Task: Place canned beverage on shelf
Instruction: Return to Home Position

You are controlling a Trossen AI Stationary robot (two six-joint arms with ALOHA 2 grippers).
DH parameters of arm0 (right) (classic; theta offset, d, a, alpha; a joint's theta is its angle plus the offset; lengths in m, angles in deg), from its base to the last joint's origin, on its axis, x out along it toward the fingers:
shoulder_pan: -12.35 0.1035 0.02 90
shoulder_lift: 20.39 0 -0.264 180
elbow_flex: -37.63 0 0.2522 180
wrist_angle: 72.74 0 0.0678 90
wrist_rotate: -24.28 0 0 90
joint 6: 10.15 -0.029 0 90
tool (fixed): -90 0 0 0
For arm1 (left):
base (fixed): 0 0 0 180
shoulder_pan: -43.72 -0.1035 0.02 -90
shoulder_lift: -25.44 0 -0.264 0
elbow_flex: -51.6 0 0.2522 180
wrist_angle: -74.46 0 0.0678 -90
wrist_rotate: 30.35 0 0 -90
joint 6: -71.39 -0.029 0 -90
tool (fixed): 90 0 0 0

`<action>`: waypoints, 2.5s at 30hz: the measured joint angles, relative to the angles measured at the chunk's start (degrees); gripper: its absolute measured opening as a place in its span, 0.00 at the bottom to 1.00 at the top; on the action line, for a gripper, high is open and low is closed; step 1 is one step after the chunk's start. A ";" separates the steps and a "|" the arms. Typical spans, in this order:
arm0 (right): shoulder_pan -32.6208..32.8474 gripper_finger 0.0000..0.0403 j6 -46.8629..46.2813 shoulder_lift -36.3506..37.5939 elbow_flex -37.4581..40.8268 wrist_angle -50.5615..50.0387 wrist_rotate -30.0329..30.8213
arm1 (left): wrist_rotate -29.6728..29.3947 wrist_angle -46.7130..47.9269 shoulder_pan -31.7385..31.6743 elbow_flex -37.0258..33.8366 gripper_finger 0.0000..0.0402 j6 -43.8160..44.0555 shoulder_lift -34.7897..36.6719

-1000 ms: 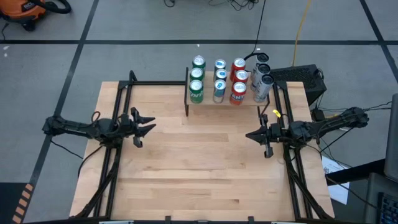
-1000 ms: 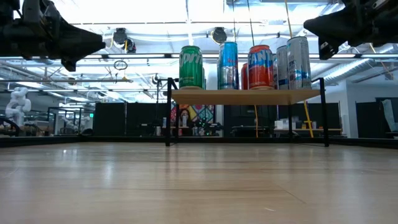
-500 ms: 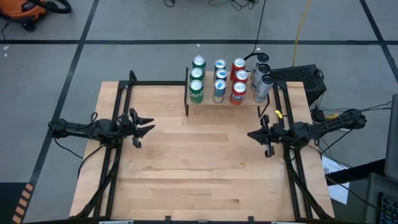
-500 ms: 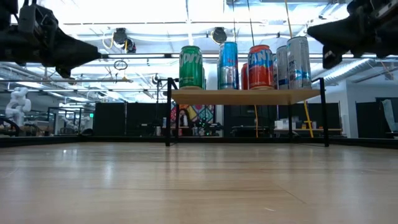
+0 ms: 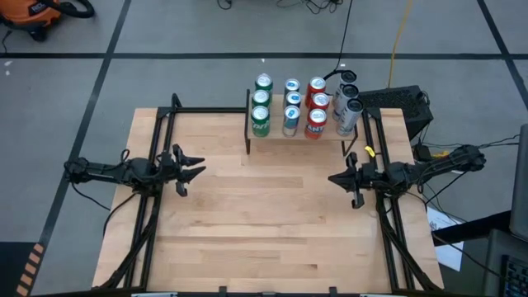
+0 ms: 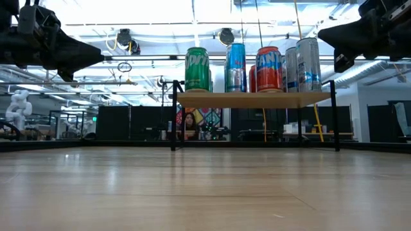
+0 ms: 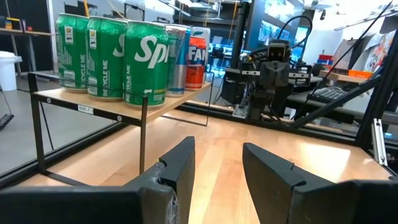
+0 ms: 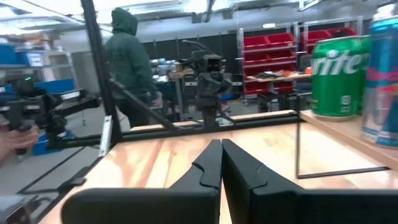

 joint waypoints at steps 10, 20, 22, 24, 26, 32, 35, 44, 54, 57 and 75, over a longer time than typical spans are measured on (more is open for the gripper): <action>-0.02 0.00 1.33 -0.06 0.04 2.39 0.80 | 0.12 0.12 0.00 -0.02 0.34 -2.66 -0.26; 0.00 0.00 10.32 7.42 -6.18 -12.74 3.90 | -1.95 -5.74 0.00 -0.04 0.34 -6.09 -0.09; -0.03 0.00 8.75 10.75 -6.03 -14.95 3.99 | -2.71 -5.73 0.00 -0.07 0.34 -6.28 -0.07; -0.02 0.00 7.58 14.37 -5.10 -17.17 3.73 | -3.38 -5.79 0.00 -0.07 0.34 -6.68 -0.07; -0.02 0.00 7.05 17.44 -3.88 -16.23 2.39 | -3.46 -5.91 0.00 -0.07 0.34 -7.49 -0.07; -0.15 0.00 2.18 15.90 -0.12 -10.03 2.35 | -3.52 -6.10 0.00 -0.07 0.34 -7.58 0.03; -0.11 0.00 0.84 14.22 -0.11 -8.52 0.62 | -3.48 -6.68 0.00 -0.07 0.34 -7.56 0.00; -0.11 0.00 2.90 13.82 -1.45 -7.95 1.01 | -5.02 -5.68 0.00 -0.09 0.34 -7.77 -0.22; -0.11 0.00 2.94 13.78 -1.57 -7.83 0.99 | -4.94 -5.68 0.00 -0.11 0.34 -7.79 -0.24; -0.11 0.00 2.94 13.78 -1.57 -7.83 0.99 | -4.92 -5.68 0.00 -0.13 0.34 -7.79 -0.24; -0.11 0.00 2.94 13.78 -1.59 -7.85 0.99 | -4.73 -5.68 0.00 -0.13 0.34 -7.81 -0.24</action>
